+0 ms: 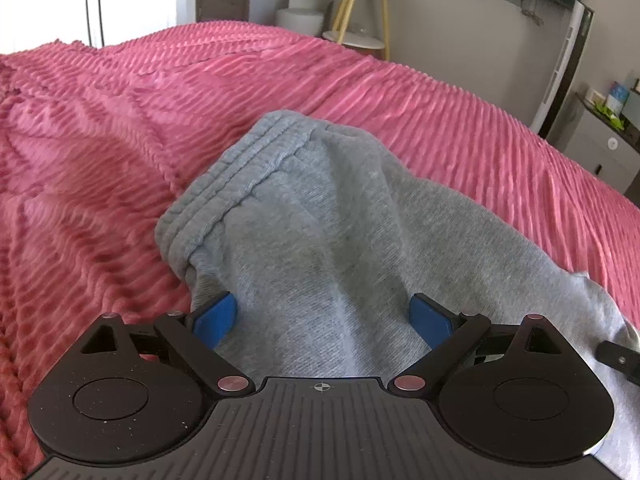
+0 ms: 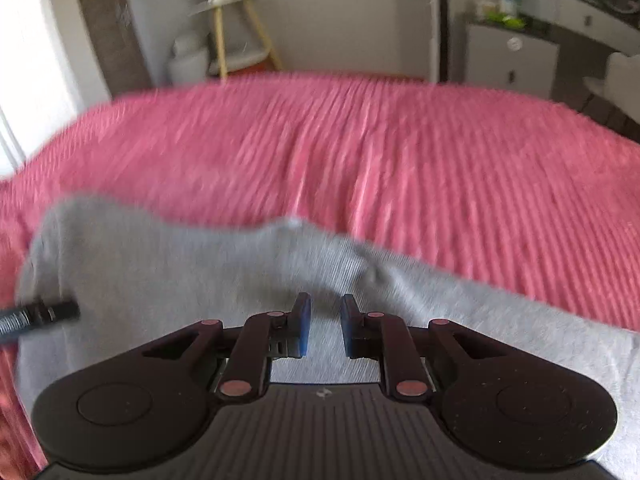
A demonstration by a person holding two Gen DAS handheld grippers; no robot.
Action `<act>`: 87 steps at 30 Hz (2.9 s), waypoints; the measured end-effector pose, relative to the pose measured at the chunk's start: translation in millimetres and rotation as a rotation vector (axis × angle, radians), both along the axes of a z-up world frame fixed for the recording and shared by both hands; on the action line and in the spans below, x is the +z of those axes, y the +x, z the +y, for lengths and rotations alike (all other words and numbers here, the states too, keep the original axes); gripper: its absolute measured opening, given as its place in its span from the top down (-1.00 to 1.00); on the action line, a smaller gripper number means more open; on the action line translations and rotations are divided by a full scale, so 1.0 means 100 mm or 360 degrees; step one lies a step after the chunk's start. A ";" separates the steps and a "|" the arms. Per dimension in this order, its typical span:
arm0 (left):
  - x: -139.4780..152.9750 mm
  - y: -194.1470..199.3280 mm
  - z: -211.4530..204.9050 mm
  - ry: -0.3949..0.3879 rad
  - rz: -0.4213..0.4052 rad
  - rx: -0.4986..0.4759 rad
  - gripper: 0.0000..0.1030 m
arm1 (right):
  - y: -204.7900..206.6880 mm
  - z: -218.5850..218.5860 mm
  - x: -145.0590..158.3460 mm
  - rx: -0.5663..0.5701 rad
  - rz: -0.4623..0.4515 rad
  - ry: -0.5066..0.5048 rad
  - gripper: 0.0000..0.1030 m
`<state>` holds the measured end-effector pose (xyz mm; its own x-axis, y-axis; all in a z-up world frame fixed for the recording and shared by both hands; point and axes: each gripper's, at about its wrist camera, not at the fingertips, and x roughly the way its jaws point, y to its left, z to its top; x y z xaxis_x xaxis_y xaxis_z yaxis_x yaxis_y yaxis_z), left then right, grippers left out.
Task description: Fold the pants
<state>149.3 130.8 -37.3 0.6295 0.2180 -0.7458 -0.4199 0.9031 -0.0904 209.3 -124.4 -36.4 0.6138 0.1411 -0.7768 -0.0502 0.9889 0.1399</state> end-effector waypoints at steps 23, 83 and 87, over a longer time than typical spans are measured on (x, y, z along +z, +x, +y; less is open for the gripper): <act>-0.14 -0.02 -0.41 0.0448 -0.0035 -0.0069 -0.93 | -2.81 -2.26 0.13 -0.1272 0.0095 -0.0131 0.31; -0.17 -0.60 -0.40 -0.0345 0.0045 -0.0084 -0.95 | -4.00 -4.31 -0.64 -0.1886 -0.0463 0.0989 0.81; -0.16 -0.61 -0.39 -0.0373 0.0035 -0.0071 -0.95 | -3.99 -4.17 -0.39 -0.1805 -0.0621 0.0936 0.82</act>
<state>88.0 92.3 -53.1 0.6175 0.0097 -0.7865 -0.3840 0.8764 -0.2907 -189.9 -541.8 -75.7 0.7801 -0.3407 -0.5248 0.6200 0.3081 0.7216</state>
